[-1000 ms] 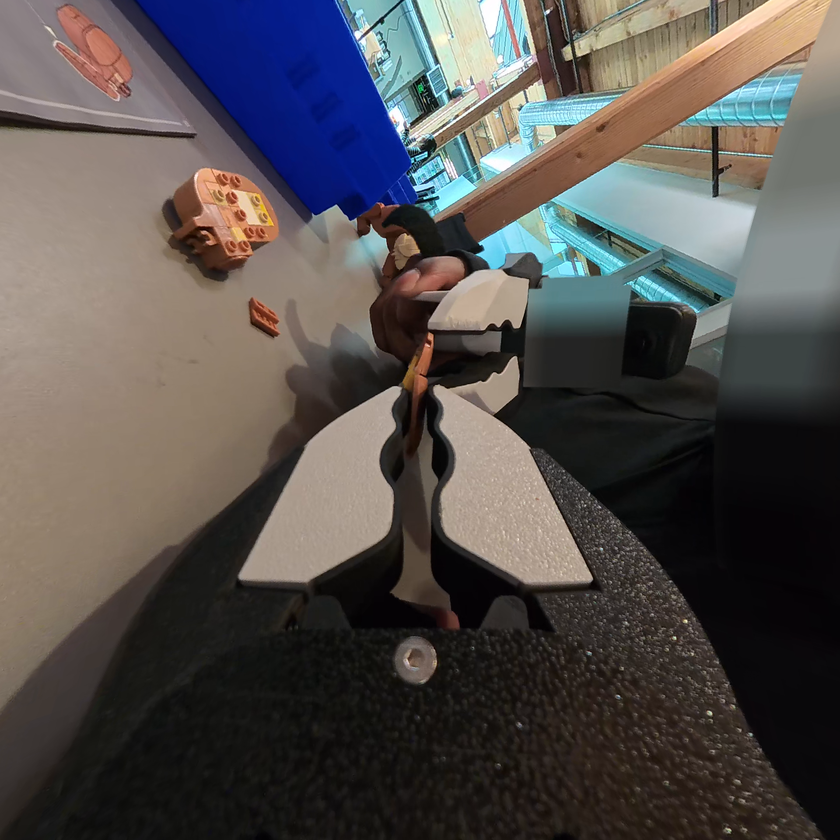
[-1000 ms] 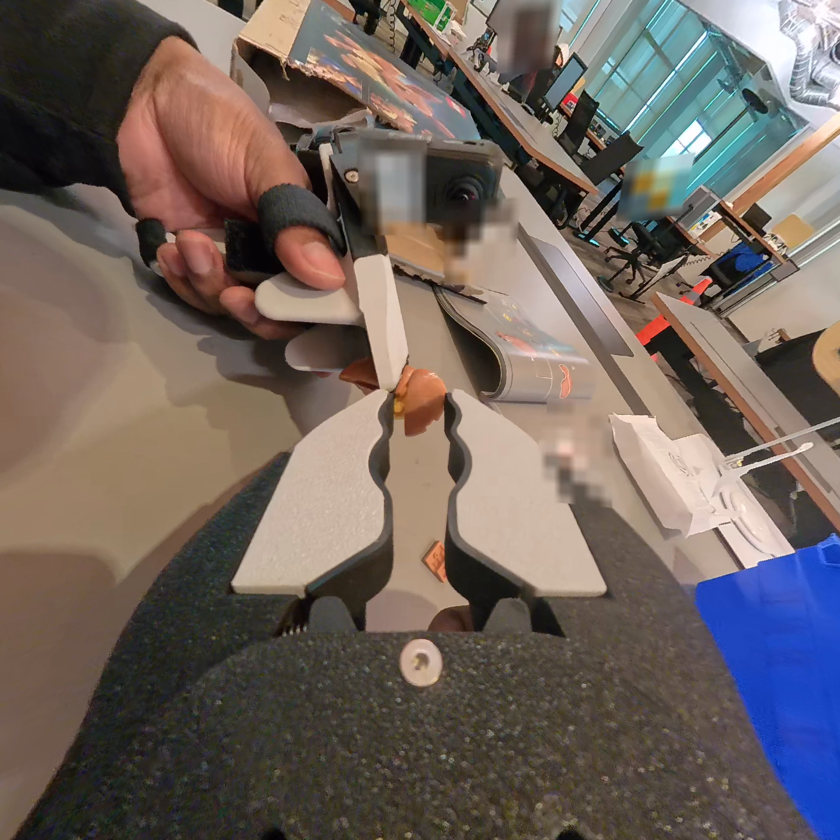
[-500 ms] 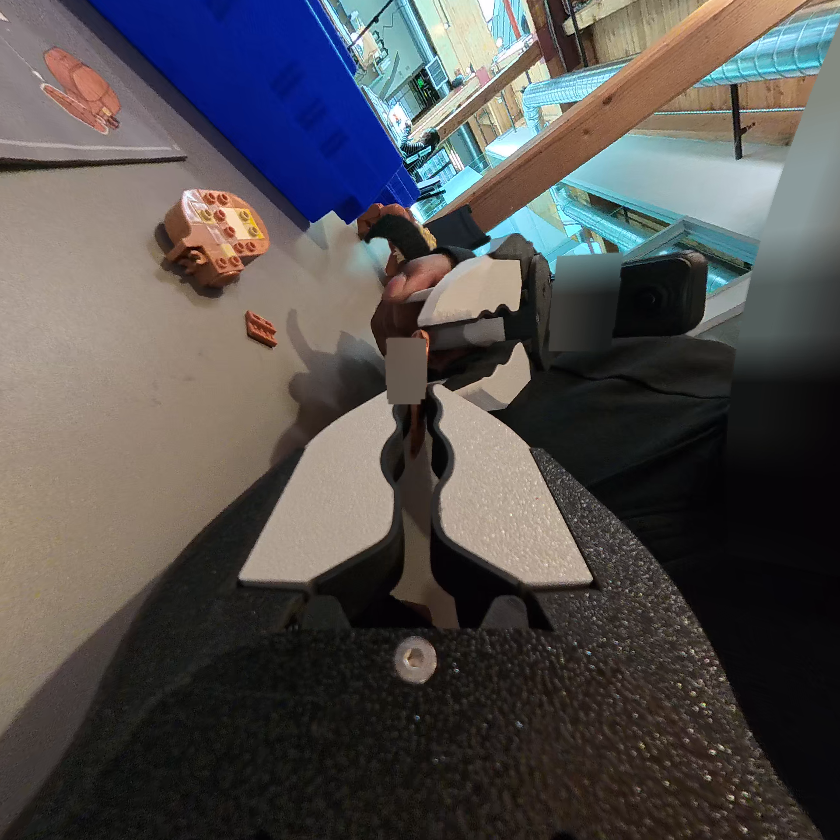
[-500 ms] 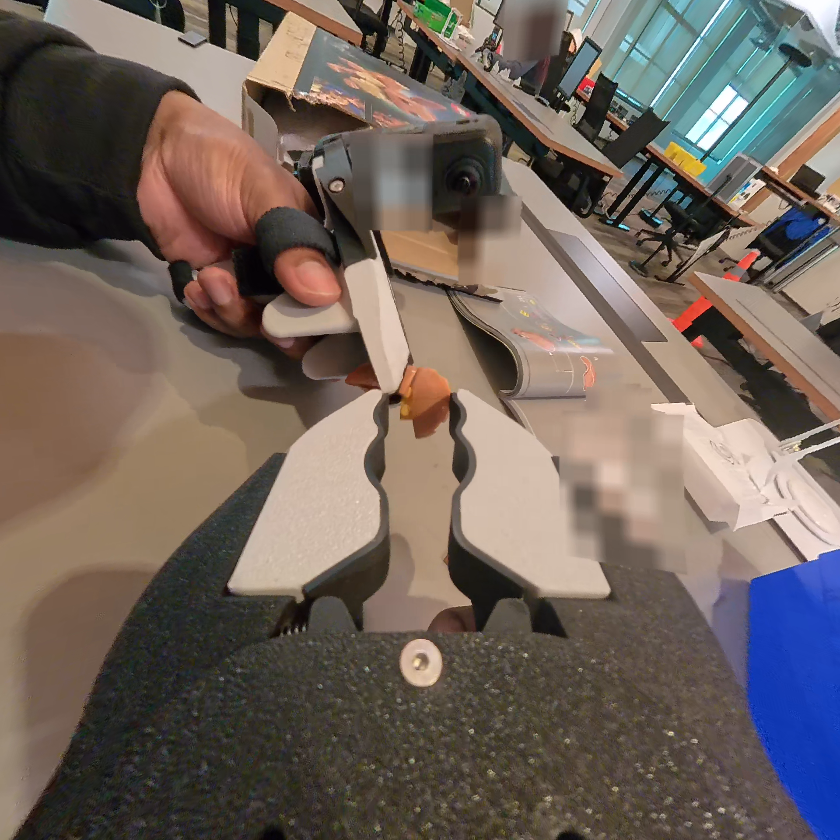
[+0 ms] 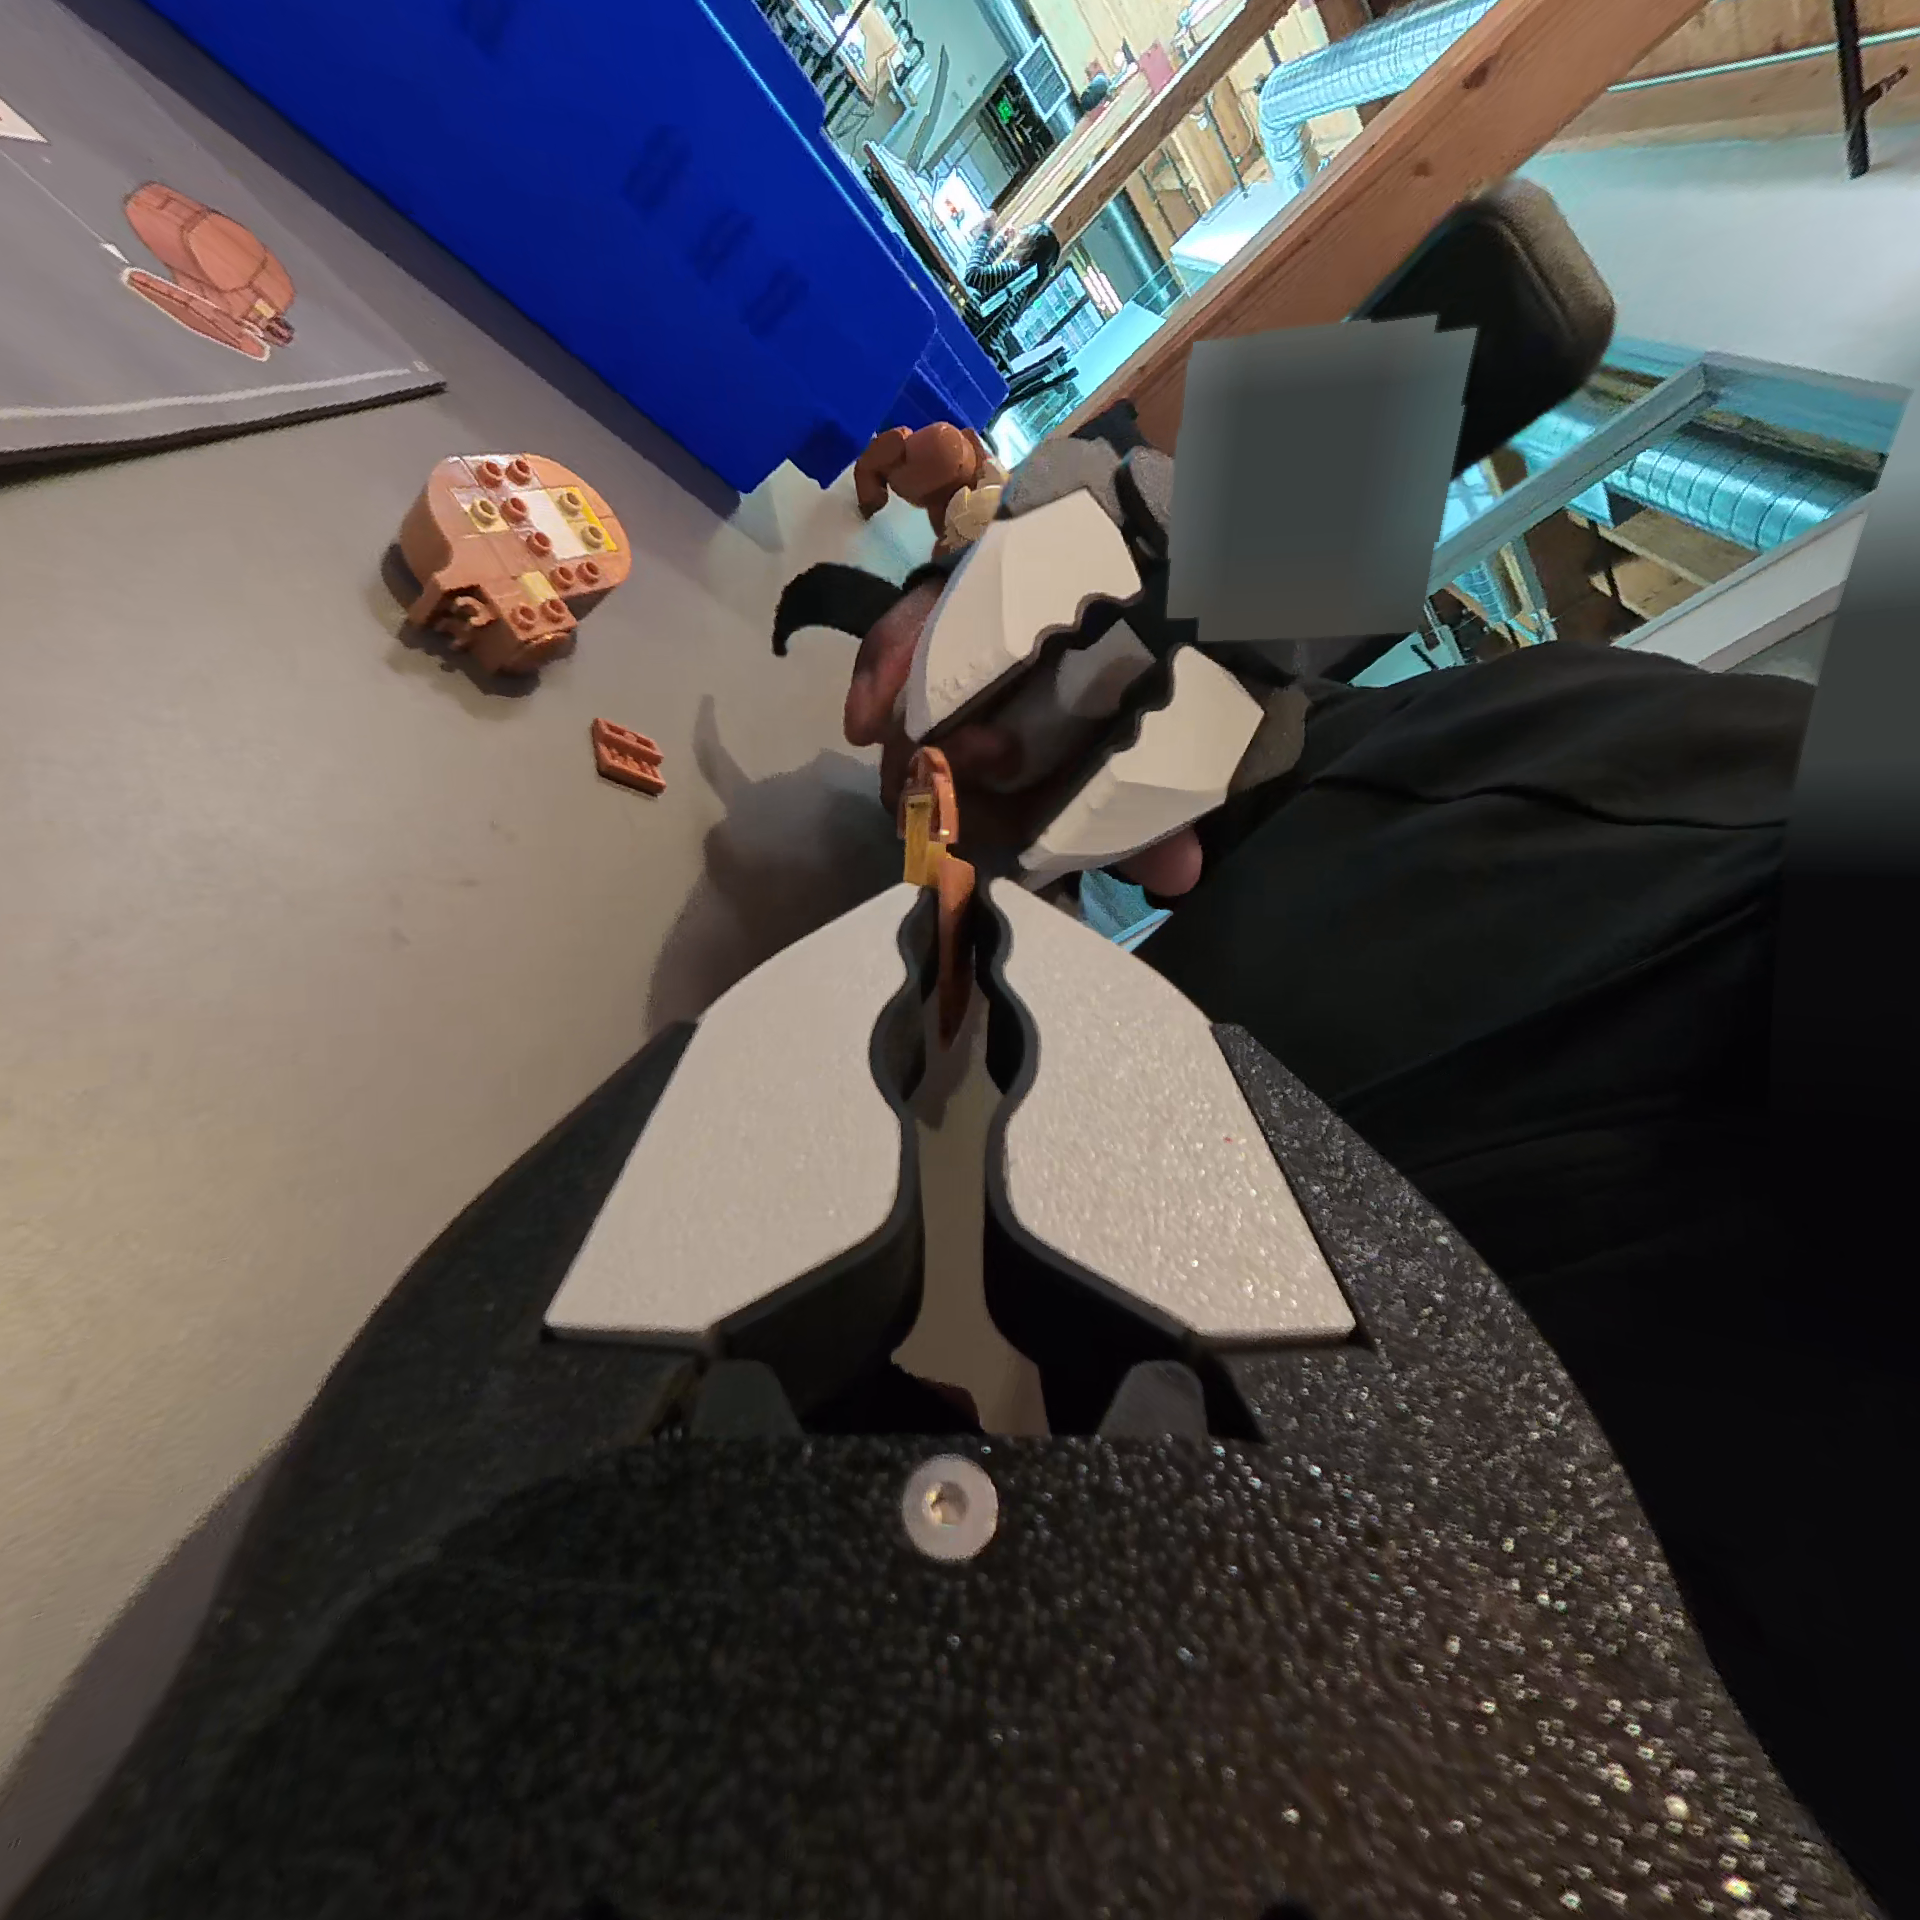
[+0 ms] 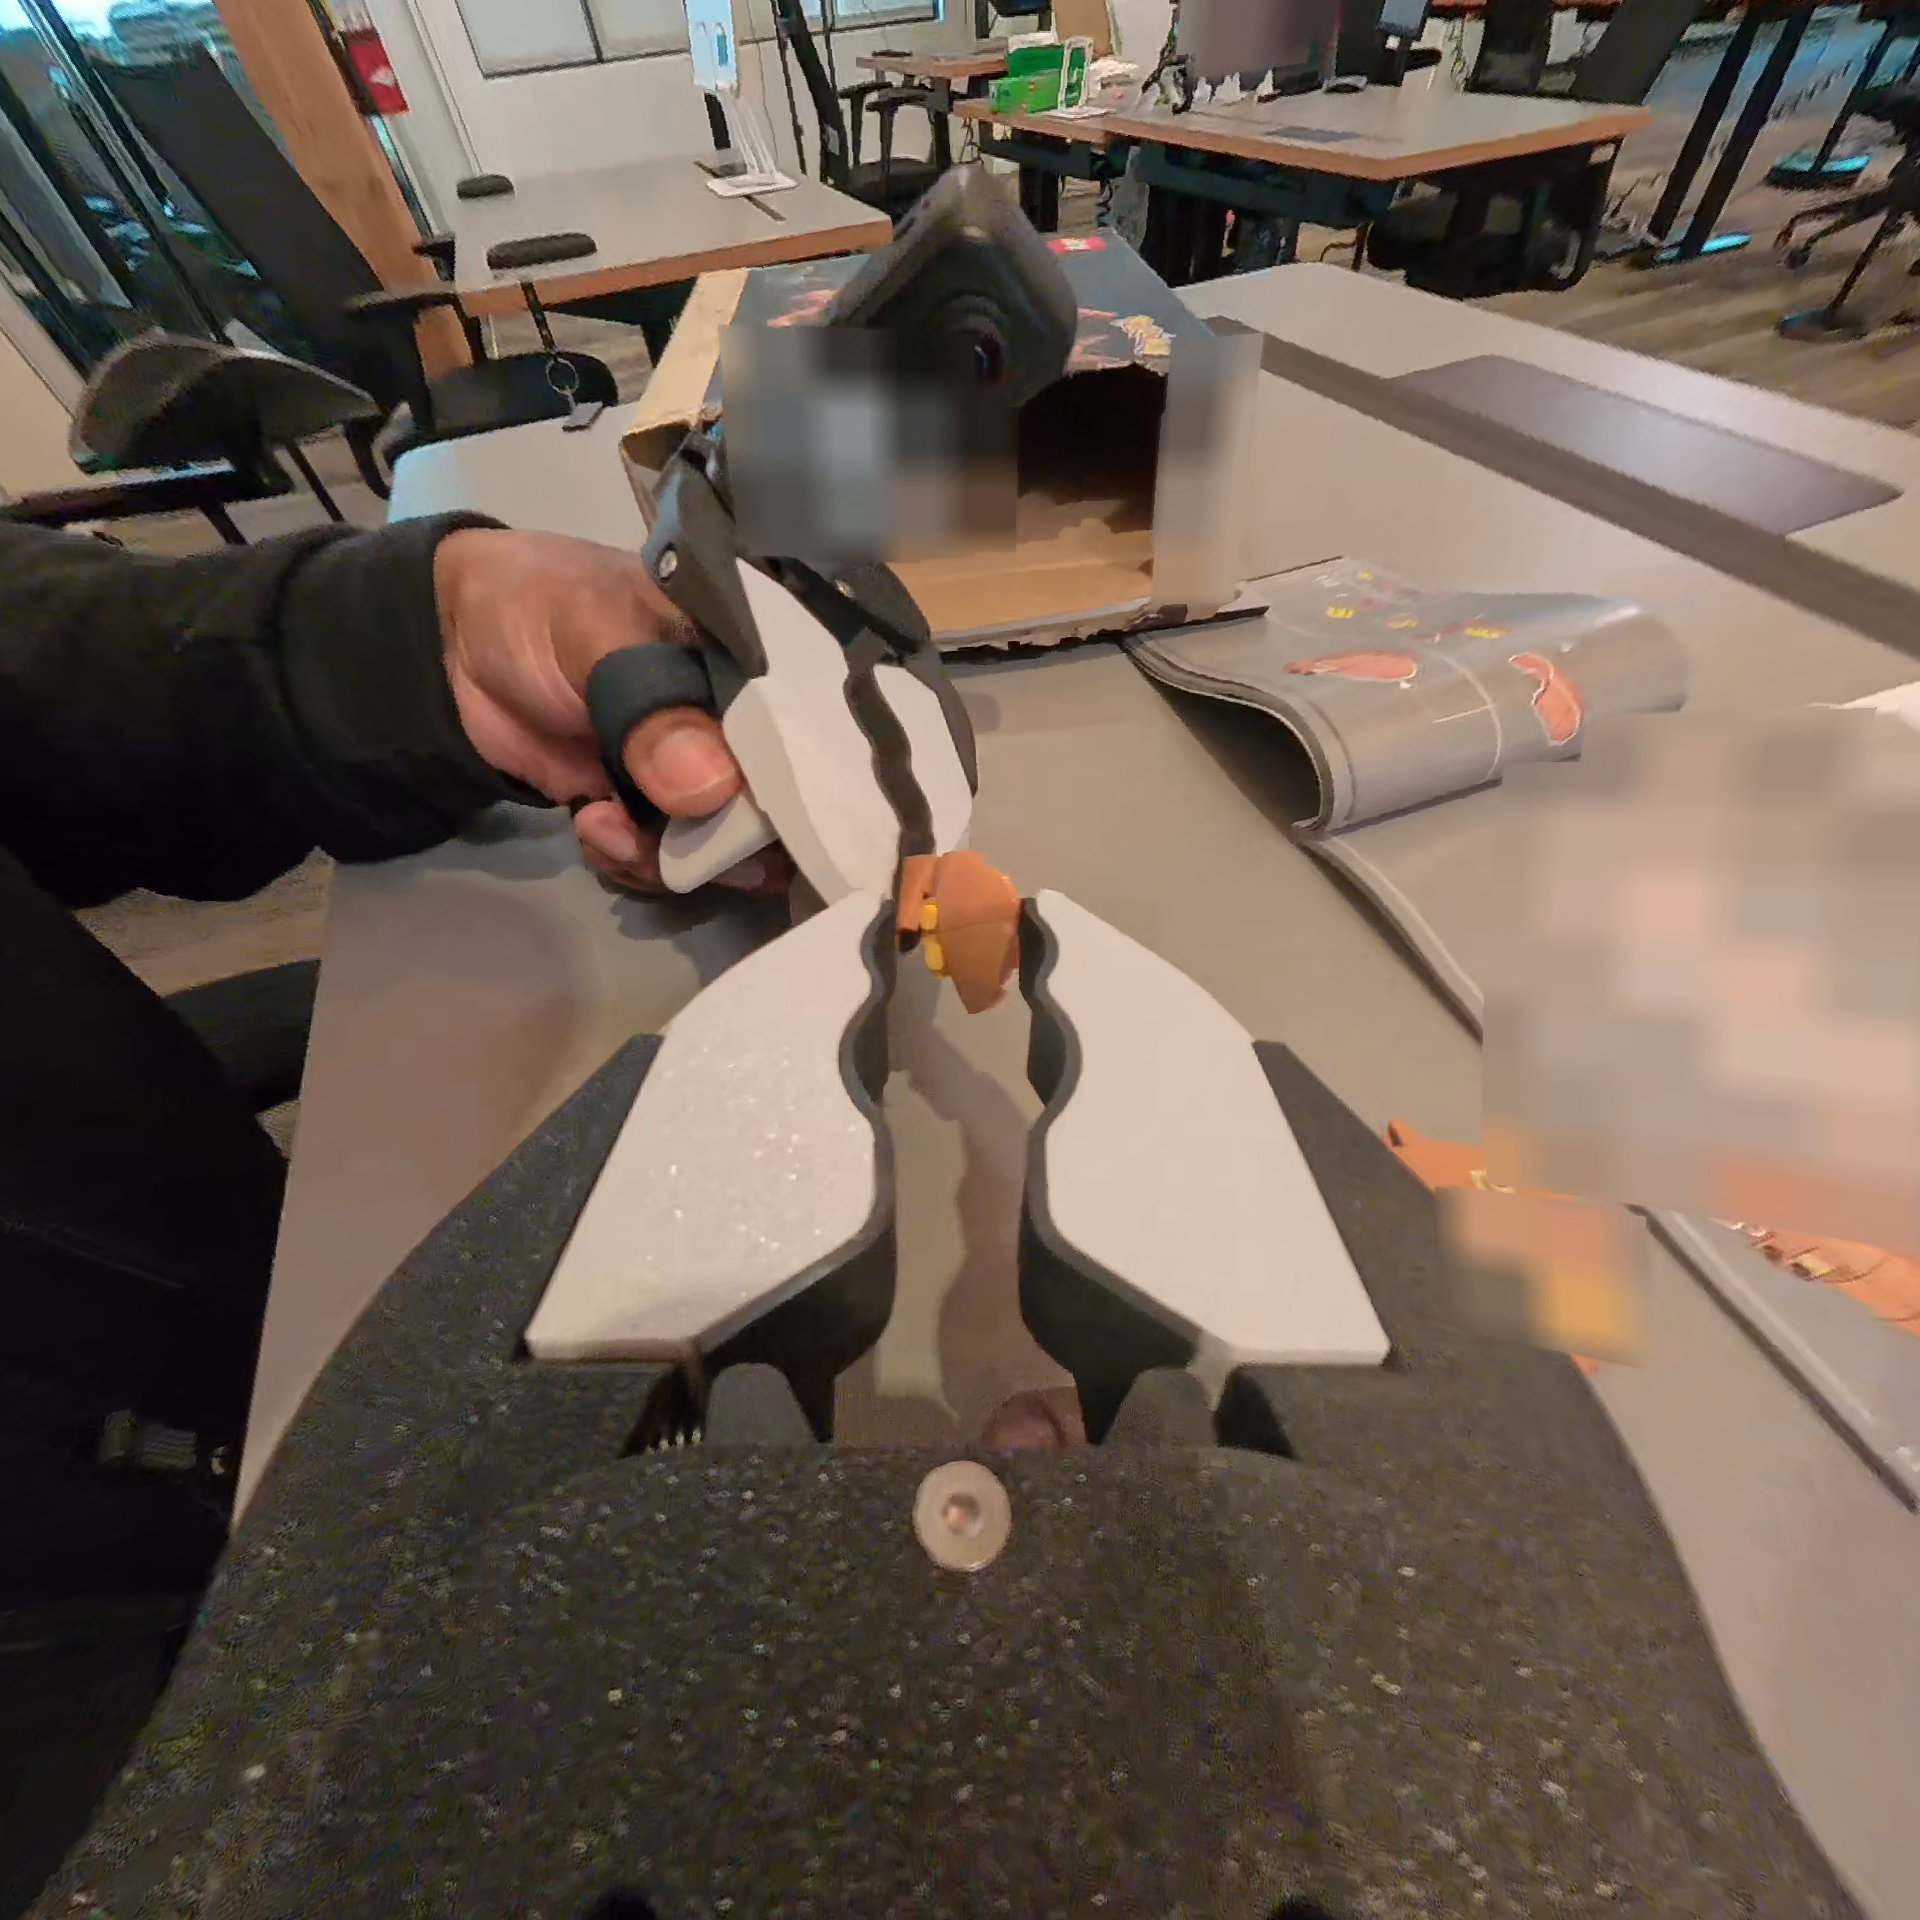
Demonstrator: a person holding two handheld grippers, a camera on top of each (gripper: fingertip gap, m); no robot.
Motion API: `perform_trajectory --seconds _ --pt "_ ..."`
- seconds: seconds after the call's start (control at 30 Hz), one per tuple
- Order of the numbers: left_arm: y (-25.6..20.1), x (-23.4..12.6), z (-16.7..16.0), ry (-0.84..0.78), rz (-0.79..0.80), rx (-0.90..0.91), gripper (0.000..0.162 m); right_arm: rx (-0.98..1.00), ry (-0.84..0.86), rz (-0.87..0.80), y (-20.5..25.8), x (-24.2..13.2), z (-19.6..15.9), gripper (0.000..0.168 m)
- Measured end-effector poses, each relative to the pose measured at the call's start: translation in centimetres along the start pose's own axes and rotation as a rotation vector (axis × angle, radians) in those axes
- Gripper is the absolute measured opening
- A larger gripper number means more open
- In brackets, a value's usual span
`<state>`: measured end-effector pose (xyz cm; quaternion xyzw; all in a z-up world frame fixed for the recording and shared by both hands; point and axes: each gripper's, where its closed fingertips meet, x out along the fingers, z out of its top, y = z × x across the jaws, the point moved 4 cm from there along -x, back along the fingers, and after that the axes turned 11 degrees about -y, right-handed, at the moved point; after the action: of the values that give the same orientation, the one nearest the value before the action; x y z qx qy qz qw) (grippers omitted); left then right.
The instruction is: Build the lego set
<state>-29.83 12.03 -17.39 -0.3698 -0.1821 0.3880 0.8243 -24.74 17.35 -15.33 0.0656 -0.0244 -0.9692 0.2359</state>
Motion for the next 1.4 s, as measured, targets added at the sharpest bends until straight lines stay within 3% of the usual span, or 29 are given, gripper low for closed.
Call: perform_trajectory --seconds 0.57,1.4 --pt "0.0 0.0 -0.4 0.052 0.034 0.097 0.006 0.272 -0.013 0.102 -0.3 -0.3 -0.3 0.022" --pt "-0.2 0.1 -1.6 0.154 0.060 0.202 0.006 0.419 0.065 0.189 -0.1 -0.5 -1.2 0.023"
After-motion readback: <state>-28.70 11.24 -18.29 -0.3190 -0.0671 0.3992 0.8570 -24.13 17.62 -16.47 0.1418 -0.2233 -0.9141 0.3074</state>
